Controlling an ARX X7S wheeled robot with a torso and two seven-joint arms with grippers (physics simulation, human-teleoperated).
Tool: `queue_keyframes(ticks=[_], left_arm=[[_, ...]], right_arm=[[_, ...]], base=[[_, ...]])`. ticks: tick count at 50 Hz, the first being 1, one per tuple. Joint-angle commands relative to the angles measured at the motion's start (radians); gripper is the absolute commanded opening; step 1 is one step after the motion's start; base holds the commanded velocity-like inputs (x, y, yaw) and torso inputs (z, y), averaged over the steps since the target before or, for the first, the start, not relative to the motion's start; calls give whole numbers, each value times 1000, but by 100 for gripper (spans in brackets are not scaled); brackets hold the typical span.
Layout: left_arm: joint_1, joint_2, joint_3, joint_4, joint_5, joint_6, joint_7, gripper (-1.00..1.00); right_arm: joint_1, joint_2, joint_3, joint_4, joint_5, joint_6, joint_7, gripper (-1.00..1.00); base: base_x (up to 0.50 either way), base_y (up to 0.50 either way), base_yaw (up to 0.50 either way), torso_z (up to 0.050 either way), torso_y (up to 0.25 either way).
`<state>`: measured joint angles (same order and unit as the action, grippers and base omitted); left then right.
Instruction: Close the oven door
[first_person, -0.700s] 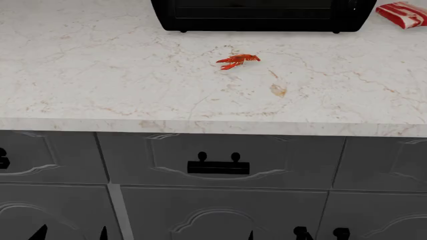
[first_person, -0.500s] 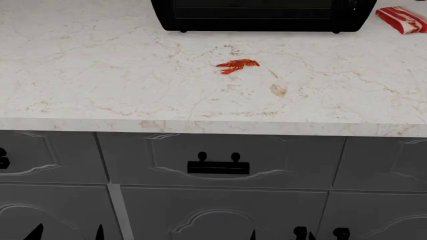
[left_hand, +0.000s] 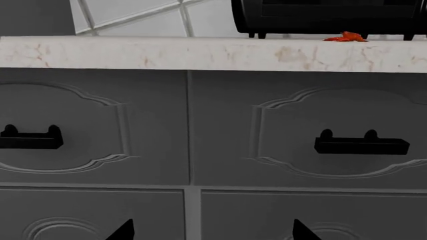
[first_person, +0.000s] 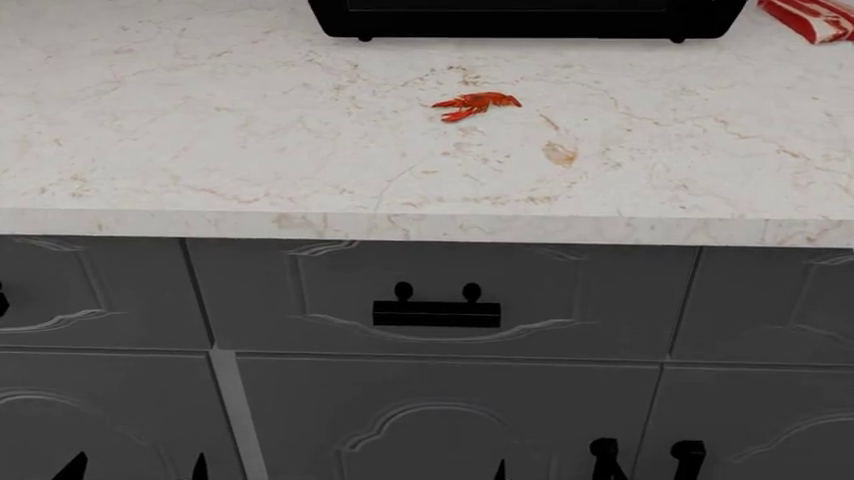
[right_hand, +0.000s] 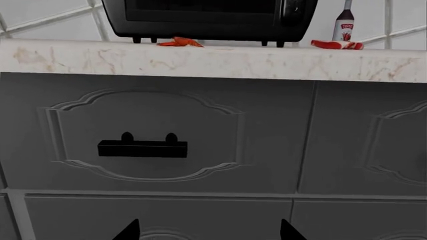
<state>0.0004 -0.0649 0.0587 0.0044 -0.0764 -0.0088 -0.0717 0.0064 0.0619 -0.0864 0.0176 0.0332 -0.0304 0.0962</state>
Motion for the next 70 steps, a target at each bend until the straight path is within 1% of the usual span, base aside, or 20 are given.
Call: queue_keyframes(ticks=[1, 6, 8, 11, 18, 32, 37, 70], left_arm=[[-1, -15, 19, -1, -19, -3, -15, 100], [-2, -20, 24, -1, -27, -4, -22, 100], [4, -24, 3, 14, -93, -7, 6, 100], [2, -27, 15, 4, -69, 1, -11, 100], [5, -35, 24, 7, -74, 5, -22, 100], [6, -50, 37, 10, -93, 12, -34, 100], [5, -51, 44, 10, -74, 6, -60, 100], [-2, -76, 73, 4, -108, 6, -74, 100]], right_arm=[[-1, 18, -21, 5, 10, -15, 21, 100], [-1, 23, -30, 0, 12, -5, 29, 100], [-1, 24, -31, -1, 6, -8, 40, 100], [1, 26, -39, -1, 6, 1, 43, 100], [4, 33, -45, 2, -2, 2, 70, 100], [9, 47, -69, 10, 16, -8, 75, 100], [6, 53, -78, 3, 19, -6, 77, 100], [9, 77, -104, 4, 50, -19, 102, 100]], base=[[0, 0, 0, -50, 0], [0, 0, 0, -50, 0], [0, 0, 0, -50, 0], [0, 0, 0, -50, 0], [0, 0, 0, -50, 0], [0, 0, 0, -50, 0], [0, 0, 0, -50, 0], [0, 0, 0, -50, 0]])
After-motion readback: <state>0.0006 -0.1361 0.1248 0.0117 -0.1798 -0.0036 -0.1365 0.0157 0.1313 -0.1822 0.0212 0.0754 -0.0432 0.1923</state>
